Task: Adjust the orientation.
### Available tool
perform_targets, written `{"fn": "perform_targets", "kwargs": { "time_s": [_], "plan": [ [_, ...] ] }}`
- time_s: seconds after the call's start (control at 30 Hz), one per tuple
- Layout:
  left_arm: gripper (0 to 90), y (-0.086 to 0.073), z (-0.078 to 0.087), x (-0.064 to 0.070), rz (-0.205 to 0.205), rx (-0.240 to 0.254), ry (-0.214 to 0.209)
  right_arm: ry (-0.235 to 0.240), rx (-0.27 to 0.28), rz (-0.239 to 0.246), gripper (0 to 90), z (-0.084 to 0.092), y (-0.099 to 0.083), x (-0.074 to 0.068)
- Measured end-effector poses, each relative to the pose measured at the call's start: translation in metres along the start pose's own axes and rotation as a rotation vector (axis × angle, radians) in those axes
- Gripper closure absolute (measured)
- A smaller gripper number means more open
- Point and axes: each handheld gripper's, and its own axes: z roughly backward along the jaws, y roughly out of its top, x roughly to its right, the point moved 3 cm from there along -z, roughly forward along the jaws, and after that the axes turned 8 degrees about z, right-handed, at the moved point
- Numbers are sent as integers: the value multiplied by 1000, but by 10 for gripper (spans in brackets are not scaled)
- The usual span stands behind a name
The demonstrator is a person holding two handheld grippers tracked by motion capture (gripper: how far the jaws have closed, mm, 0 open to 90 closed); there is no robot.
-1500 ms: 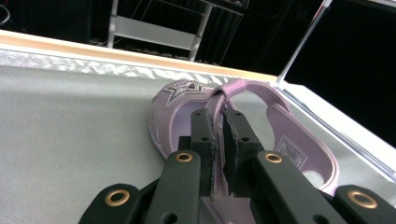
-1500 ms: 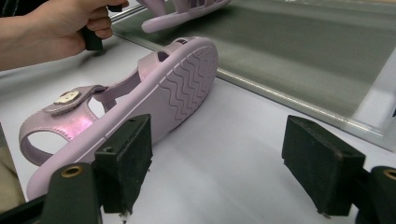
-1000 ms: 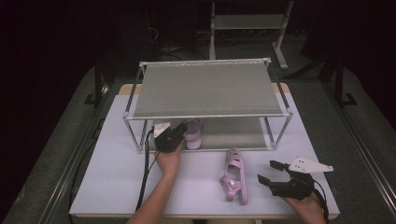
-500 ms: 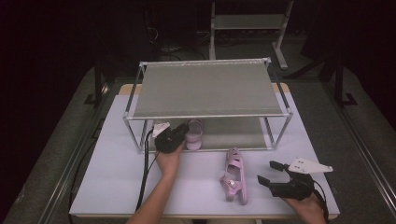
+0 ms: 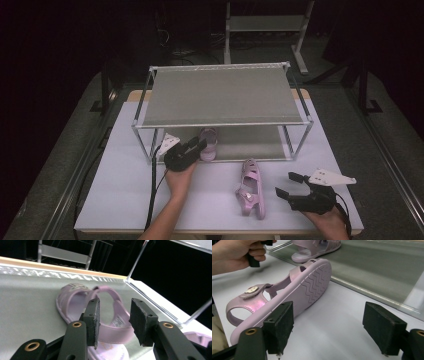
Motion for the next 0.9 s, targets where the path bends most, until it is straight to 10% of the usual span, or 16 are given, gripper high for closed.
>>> {"fn": "perform_targets", "kwargs": {
  "time_s": [0.9],
  "plan": [
    [500,2,59,12,-85,-60,-82,76,53,18,464,-4,12,-13]
  ]
}}
